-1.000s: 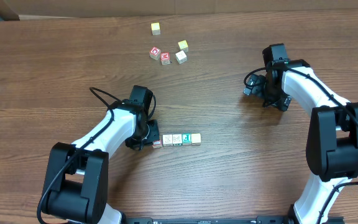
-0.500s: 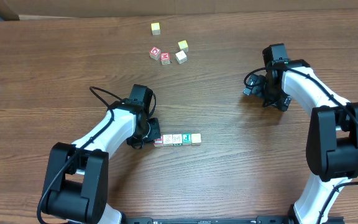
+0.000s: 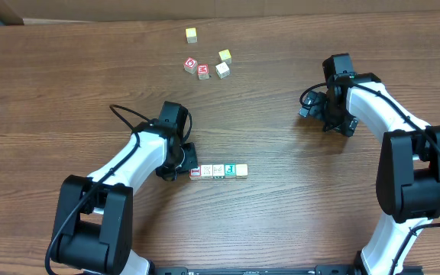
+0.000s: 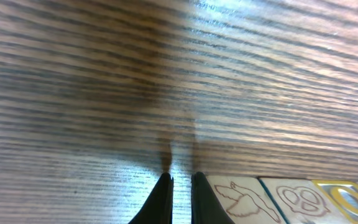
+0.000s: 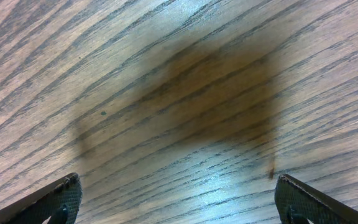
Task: Flip 5 blocks
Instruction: 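Lift the left gripper and pull it back above the row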
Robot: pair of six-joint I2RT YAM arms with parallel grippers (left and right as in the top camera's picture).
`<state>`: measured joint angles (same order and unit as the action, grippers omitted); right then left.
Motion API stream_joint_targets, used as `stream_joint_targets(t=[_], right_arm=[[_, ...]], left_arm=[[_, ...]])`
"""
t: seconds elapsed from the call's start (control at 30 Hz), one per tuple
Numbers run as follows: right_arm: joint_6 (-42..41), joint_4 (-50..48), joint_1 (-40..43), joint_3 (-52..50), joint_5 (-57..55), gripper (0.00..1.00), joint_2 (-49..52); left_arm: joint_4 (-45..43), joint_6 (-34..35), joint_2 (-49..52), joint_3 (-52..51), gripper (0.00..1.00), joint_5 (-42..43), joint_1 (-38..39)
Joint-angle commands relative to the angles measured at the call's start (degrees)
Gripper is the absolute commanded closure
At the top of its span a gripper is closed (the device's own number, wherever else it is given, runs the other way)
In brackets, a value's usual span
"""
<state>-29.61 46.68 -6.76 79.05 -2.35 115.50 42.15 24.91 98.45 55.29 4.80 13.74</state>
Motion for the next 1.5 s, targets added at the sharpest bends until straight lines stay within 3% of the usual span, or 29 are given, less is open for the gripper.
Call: stream_joint_targets(t=[0.0,0.33,0.63,0.97,1.47], right_arm=[[0.0,-0.13,0.04,-0.33,-0.59,0.0,-0.2],[0.0,-0.13,0.04,-0.33,-0.59,0.0,-0.2],[-0.02,-0.13,0.04,-0.33,-0.59,0.0,-0.2],[0.0,-0.13,0.04,-0.33,-0.59,0.0,-0.2],[0.0,-0.13,0.04,-0.33,-0.59,0.0,-0.2]], left_arm=[[2.32,-1.16,-0.79,4.24,0.96,-1.95,-0.28],[17.03,-3.08,-4.0,19.23,0.95,-5.2,-0.28],[24.48,-3.04,-17.29,31.5,0.96,3.76,-0.26],[28.26,-3.04,-29.03,32.85,0.96,5.53,-0.24],[38.16,-4.55,-25.53,32.2,0.96,9.64,-0.22]])
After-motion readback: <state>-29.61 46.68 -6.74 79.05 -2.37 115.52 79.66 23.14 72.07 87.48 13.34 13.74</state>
